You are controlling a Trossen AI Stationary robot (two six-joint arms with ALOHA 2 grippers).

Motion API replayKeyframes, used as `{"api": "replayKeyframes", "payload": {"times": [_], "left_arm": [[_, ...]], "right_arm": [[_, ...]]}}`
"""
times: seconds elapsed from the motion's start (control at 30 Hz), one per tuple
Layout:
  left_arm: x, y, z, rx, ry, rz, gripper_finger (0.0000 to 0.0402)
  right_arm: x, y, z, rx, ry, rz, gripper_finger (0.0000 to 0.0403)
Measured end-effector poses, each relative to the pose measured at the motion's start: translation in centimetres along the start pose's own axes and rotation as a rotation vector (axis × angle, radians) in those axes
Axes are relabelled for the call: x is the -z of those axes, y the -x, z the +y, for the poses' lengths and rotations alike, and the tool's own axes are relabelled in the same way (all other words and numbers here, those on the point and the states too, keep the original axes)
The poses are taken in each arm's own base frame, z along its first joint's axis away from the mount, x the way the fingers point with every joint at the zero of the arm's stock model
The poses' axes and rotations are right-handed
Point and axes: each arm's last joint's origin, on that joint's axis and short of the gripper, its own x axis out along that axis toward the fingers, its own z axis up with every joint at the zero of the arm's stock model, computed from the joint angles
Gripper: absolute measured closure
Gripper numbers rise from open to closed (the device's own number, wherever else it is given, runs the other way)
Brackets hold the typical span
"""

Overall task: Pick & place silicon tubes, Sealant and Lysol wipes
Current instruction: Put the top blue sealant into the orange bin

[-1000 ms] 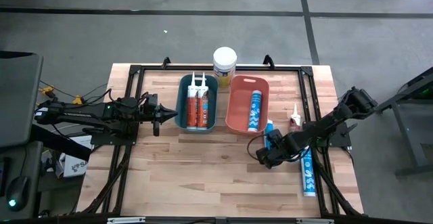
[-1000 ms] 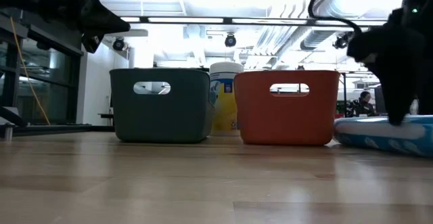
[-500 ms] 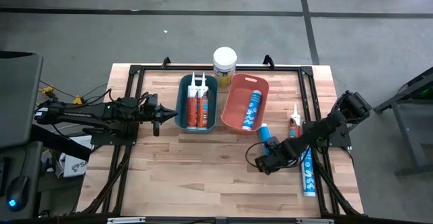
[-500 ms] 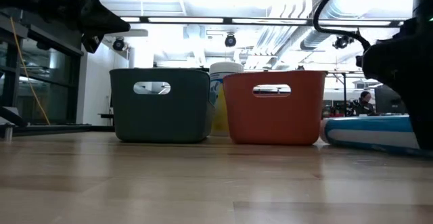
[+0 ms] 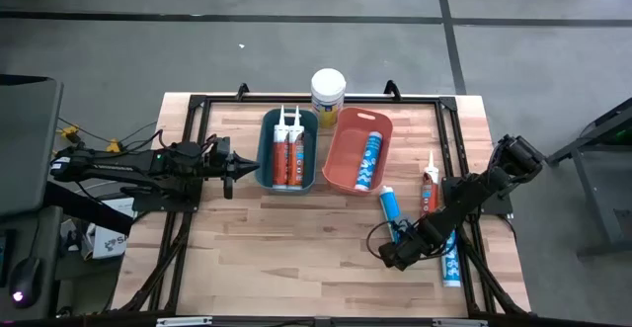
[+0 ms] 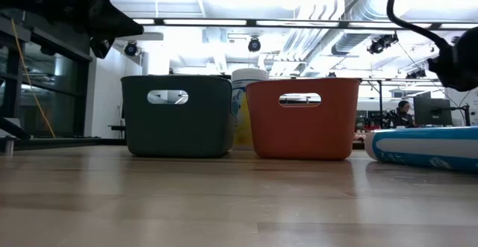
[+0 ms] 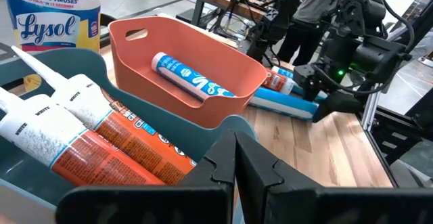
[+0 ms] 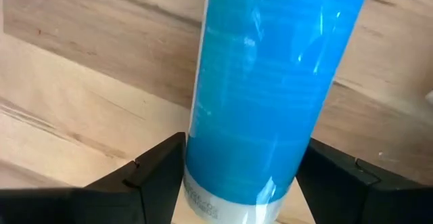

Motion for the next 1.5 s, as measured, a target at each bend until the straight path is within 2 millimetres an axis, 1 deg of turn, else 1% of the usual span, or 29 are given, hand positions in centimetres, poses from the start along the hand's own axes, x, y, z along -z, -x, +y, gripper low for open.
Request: {"api": "replayKeyframes", "payload": {"times": [0.1,0.2,0.33,0.53,0.63,0.8,0.93,1.1,1.23,1.5], "left_arm": [[0.0,0.0,0.0,0.0,0.0,0.0,0.0401],[0.0,0.0,0.0,0.0,0.0,0.0,0.0401],[0.0,0.0,0.0,0.0,0.0,0.0,0.0401],[0.0,0.0,0.0,0.0,0.0,0.0,0.0401],[0.0,0.0,0.0,0.0,0.0,0.0,0.0401],[0.0,0.0,0.0,0.0,0.0,0.0,0.0401],[0.0,0.0,0.0,0.0,0.0,0.0,0.0401],[0.0,0.0,0.0,0.0,0.0,0.0,0.0401],[0.0,0.0,0.0,0.0,0.0,0.0,0.0401],[0.0,0.0,0.0,0.0,0.0,0.0,0.0401]], "right_arm": [[0.6,-0.1,0.2,-0.026,0.009,0.035,0.0157],[1.8,-0.4,0.6,-0.058,0.028,0.121,0.0167],[2.7,-0.7,0.7,-0.06,0.04,0.183,0.0169],[2.9,-0.4,1.2,-0.09,0.064,0.187,0.0165],[3.0,0.3,1.7,-0.098,0.095,0.19,0.0165],[2.8,1.9,2.1,-0.055,0.14,0.119,0.0164],[2.9,2.9,2.6,-0.054,0.159,0.091,0.0164],[3.3,3.0,2.7,-0.054,0.166,0.119,0.0164],[3.5,2.2,2.5,-0.03,0.182,0.125,0.0164],[3.4,1.9,2.6,-0.039,0.298,0.084,0.0158]]}}
